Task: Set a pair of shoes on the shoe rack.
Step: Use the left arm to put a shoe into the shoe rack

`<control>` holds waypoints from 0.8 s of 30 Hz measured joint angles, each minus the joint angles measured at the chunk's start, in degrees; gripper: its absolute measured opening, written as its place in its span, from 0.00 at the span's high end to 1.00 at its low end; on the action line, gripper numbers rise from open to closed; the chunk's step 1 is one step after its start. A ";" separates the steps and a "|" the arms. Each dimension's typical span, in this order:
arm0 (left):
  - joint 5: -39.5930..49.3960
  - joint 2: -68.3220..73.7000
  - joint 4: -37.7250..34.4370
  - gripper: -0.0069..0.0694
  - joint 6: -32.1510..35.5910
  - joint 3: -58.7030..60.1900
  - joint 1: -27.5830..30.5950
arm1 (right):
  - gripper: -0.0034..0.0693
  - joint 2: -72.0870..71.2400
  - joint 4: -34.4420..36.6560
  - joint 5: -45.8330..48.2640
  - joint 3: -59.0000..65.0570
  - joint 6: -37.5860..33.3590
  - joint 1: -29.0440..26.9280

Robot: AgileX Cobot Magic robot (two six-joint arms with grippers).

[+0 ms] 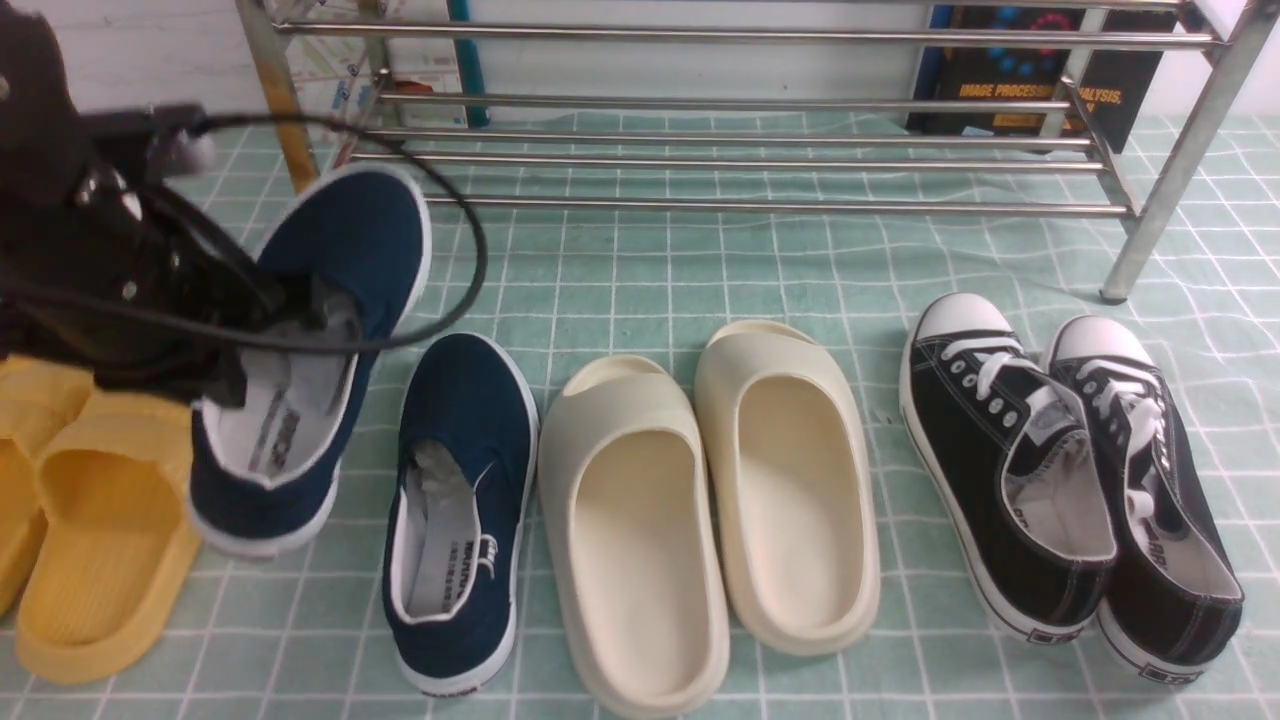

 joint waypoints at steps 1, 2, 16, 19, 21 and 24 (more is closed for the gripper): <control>0.08 0.75 -0.49 0.88 0.64 -1.49 0.00 | 0.62 0.00 0.00 0.00 0.00 0.00 0.00; 0.21 2.05 -1.33 0.88 1.43 -3.27 0.00 | 0.62 0.00 0.00 0.00 0.00 0.00 0.00; 1.85 28.95 -4.16 0.88 4.44 -27.98 5.68 | 0.62 0.00 0.00 0.00 0.00 0.00 0.00; 1.87 35.38 -4.90 0.88 4.85 -36.87 6.19 | 0.62 0.00 0.00 0.00 0.00 0.00 0.00; 1.87 38.02 -5.77 0.88 4.85 -41.00 6.19 | 0.62 0.00 0.00 0.00 0.00 0.00 0.00; 1.60 42.05 -7.07 0.88 4.85 -47.04 6.19 | 0.62 0.00 0.00 0.00 0.00 0.00 0.00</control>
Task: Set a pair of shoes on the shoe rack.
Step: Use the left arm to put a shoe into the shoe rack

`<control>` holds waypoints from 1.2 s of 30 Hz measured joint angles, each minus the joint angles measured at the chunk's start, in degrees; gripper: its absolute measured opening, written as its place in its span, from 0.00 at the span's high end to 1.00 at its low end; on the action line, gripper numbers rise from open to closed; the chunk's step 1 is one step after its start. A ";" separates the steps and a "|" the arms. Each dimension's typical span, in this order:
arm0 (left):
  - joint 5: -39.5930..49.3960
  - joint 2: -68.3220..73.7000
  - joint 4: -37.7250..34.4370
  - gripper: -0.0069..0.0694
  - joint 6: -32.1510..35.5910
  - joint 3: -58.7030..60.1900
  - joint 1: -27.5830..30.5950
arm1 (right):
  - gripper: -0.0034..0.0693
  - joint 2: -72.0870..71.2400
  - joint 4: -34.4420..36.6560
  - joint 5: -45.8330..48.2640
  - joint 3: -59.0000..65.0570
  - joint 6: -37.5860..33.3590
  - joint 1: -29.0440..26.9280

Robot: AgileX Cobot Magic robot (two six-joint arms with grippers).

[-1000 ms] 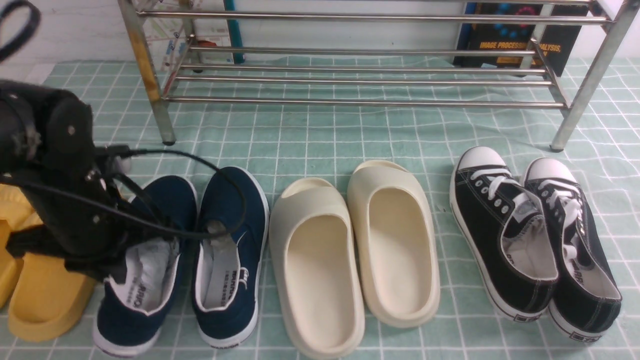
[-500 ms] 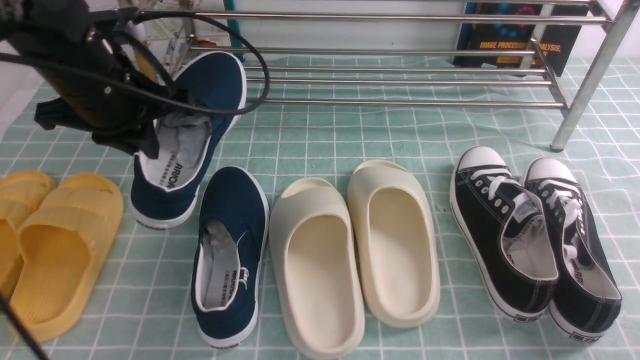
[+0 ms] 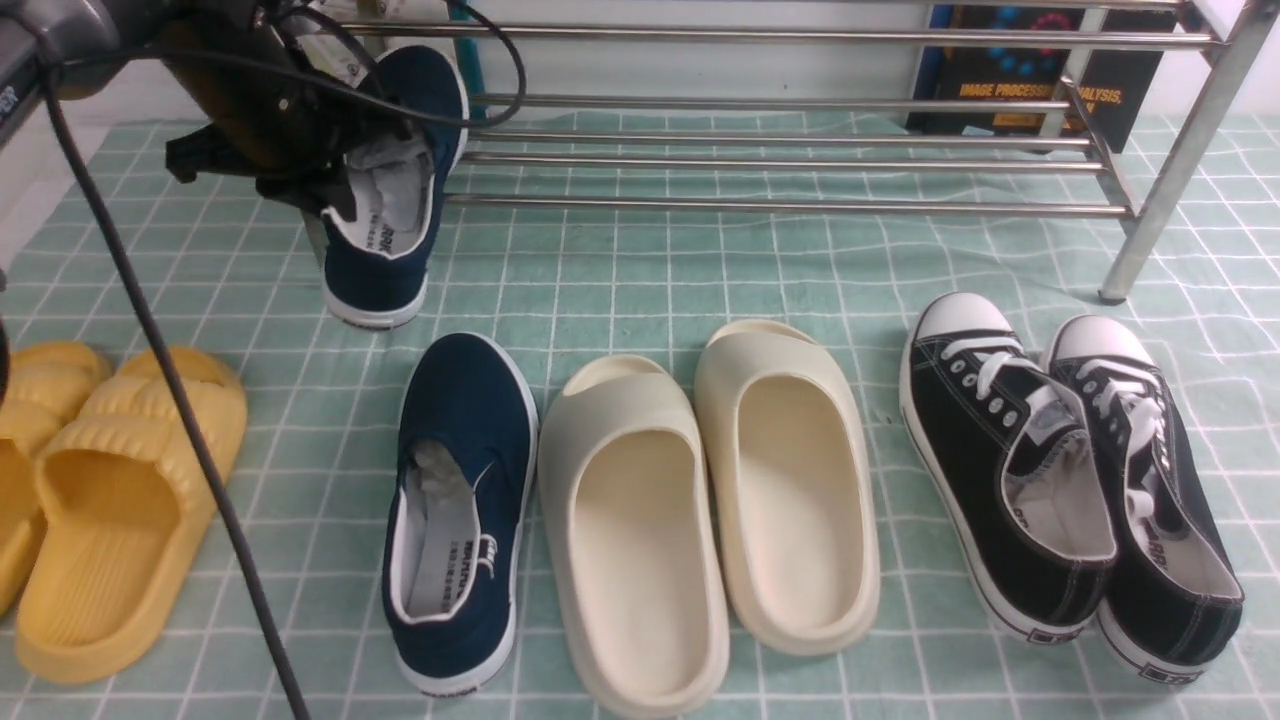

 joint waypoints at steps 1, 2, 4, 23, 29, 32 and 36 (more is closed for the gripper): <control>-0.13 1.22 -0.14 0.88 0.00 -1.68 0.00 | 0.62 0.00 0.00 0.00 0.00 0.00 0.00; -0.13 1.22 -0.14 0.88 0.00 -1.68 0.00 | 0.62 0.00 0.00 0.00 0.00 0.00 0.00; -0.39 3.88 -0.50 0.88 -0.75 -5.18 0.00 | 0.62 0.00 0.00 0.00 0.00 0.00 0.00; -0.65 5.38 -1.20 0.66 -4.51 -7.49 -0.32 | 0.61 0.00 0.00 0.00 0.00 0.00 0.00; -0.47 5.38 -0.36 0.50 -4.51 -7.87 -0.56 | 0.61 0.00 0.00 0.00 0.00 0.00 0.00; -0.04 5.38 0.75 0.48 -4.51 -7.98 -0.60 | 0.61 0.00 0.00 0.00 0.00 0.00 0.00; 0.69 4.72 2.56 0.49 -4.37 -8.22 -0.60 | 0.61 0.00 0.00 0.00 0.00 0.00 0.00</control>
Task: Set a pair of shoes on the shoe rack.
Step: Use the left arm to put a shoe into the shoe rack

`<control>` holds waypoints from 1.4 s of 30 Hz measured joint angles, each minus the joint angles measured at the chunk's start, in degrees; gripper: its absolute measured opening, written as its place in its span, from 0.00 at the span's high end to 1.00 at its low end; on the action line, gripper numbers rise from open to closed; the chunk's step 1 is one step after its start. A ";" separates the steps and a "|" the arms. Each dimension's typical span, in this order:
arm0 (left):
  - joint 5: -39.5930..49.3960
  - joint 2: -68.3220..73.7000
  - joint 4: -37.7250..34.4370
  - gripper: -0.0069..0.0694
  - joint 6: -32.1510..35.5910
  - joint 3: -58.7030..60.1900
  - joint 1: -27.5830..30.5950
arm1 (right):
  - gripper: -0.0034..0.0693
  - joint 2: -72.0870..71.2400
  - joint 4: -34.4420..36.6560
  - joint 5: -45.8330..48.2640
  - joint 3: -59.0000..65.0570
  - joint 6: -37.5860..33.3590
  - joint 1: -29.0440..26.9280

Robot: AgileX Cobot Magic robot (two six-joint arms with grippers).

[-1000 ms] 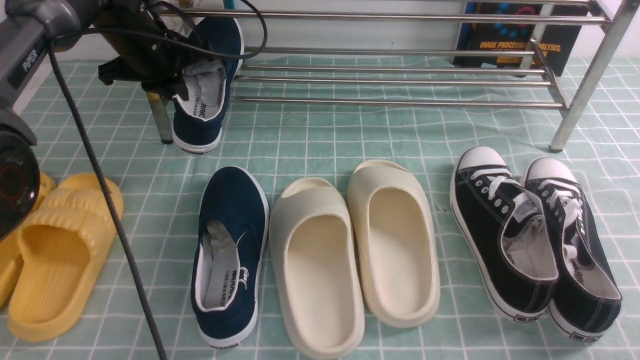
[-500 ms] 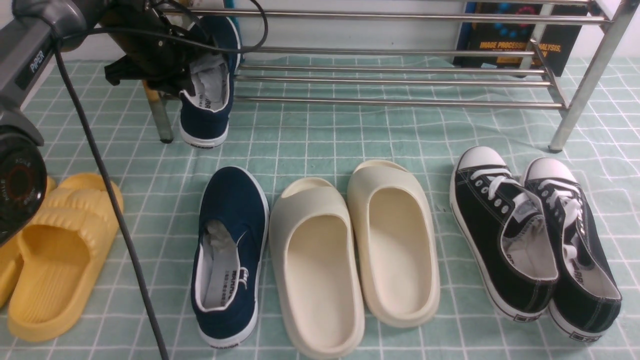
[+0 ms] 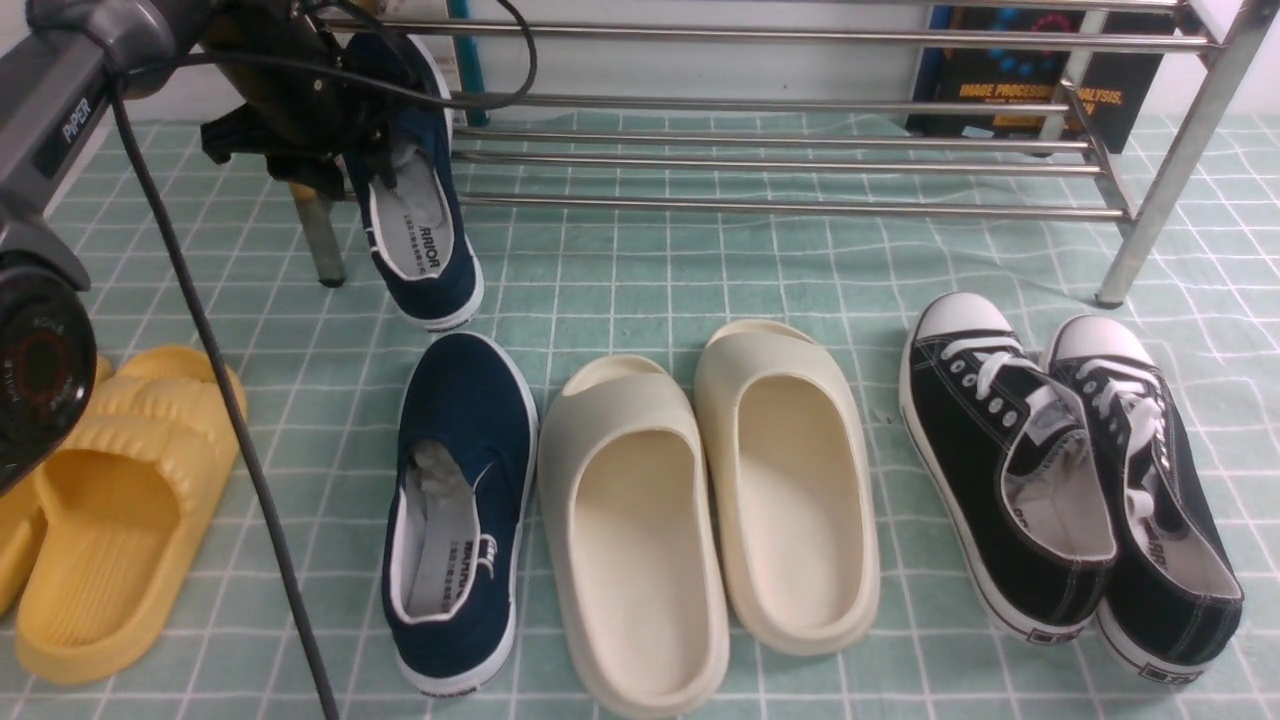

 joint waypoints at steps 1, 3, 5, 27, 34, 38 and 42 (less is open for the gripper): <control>0.00 -0.32 0.57 0.50 0.00 -0.07 0.00 | 0.61 0.00 0.00 0.00 0.00 0.00 0.00; -0.24 -1.26 1.90 0.54 0.04 -0.23 0.00 | 0.61 0.00 0.00 0.00 0.00 0.00 0.00; -0.35 -1.77 2.64 0.57 0.07 -0.30 0.06 | 0.61 0.00 0.00 0.00 0.00 0.00 0.00; 9.17 -18.17 4.45 0.93 6.60 8.86 -0.88 | 0.61 0.00 0.00 0.00 0.00 0.00 0.00; -4.95 -30.55 3.69 0.93 7.59 34.66 -5.98 | 0.61 0.00 0.00 0.00 0.00 0.00 0.00; -16.41 -35.63 2.51 0.93 7.20 50.67 -6.79 | 0.61 0.00 0.00 0.00 0.00 0.00 0.00; -24.31 -34.52 2.36 0.92 3.34 59.90 -6.79 | 0.61 0.00 0.00 0.00 0.00 0.00 0.00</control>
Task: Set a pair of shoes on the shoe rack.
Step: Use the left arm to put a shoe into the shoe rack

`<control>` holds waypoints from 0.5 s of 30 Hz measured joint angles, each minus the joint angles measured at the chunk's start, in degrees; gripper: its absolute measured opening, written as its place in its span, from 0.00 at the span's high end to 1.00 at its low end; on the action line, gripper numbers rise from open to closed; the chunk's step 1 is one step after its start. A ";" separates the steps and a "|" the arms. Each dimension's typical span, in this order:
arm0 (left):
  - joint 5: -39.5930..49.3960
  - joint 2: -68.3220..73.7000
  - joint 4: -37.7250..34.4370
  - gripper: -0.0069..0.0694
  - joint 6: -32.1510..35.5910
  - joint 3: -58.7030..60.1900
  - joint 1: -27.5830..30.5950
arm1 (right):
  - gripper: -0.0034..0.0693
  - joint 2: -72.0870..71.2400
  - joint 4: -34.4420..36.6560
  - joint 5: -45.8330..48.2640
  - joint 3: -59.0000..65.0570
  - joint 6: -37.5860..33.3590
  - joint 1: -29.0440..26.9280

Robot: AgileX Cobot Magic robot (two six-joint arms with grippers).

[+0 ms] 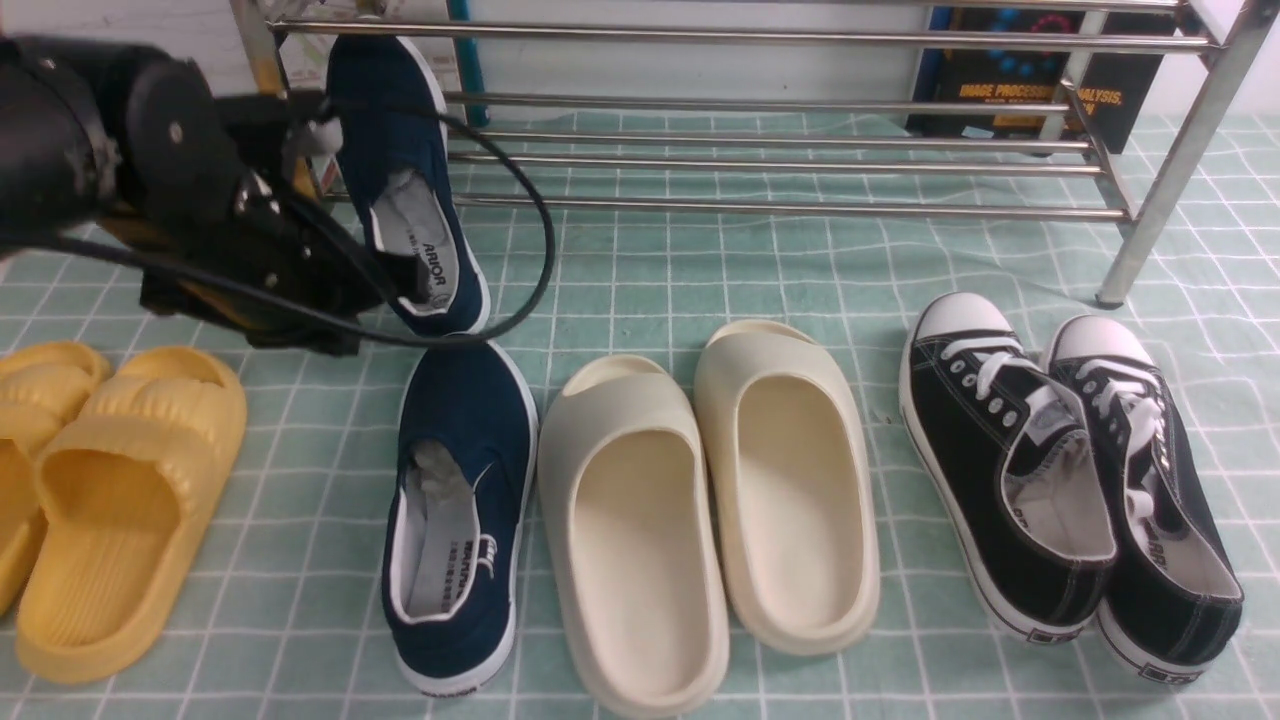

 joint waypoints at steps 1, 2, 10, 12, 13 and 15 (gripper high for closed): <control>-0.20 0.18 0.00 0.92 0.00 0.09 0.00 | 0.61 0.00 0.00 0.00 0.00 0.00 0.00; -1.69 1.68 0.00 0.92 -1.37 0.26 0.06 | 0.61 0.00 0.00 0.00 0.00 0.00 0.00; -4.48 11.14 -6.56 0.85 -7.31 -6.53 4.90 | 0.61 0.00 0.00 0.00 0.00 0.00 0.00; -5.08 12.82 -9.44 0.76 -7.61 -9.02 6.18 | 0.61 0.00 0.00 0.00 0.00 0.00 0.00; -5.26 12.94 -9.73 0.74 -7.61 -9.29 6.26 | 0.61 0.00 0.00 0.00 0.00 0.00 0.00; -6.74 13.16 -10.88 0.61 -7.61 -10.06 6.05 | 0.61 0.00 0.00 0.00 0.00 0.00 0.00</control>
